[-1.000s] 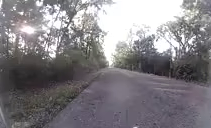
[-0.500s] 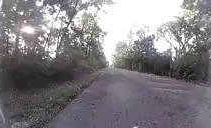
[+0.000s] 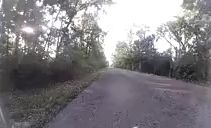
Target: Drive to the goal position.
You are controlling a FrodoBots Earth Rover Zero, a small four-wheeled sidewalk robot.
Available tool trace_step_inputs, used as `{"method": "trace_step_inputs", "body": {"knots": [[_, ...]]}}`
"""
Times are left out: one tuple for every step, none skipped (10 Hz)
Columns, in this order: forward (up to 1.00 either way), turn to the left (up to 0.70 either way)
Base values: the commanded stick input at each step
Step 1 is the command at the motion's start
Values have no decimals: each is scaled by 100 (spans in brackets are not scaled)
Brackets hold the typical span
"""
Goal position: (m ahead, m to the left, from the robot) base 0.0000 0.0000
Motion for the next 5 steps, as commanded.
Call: {"method": "trace_step_inputs", "body": {"knots": [[4,0],[0,0],[2,0],[4,0],[2,0]]}}
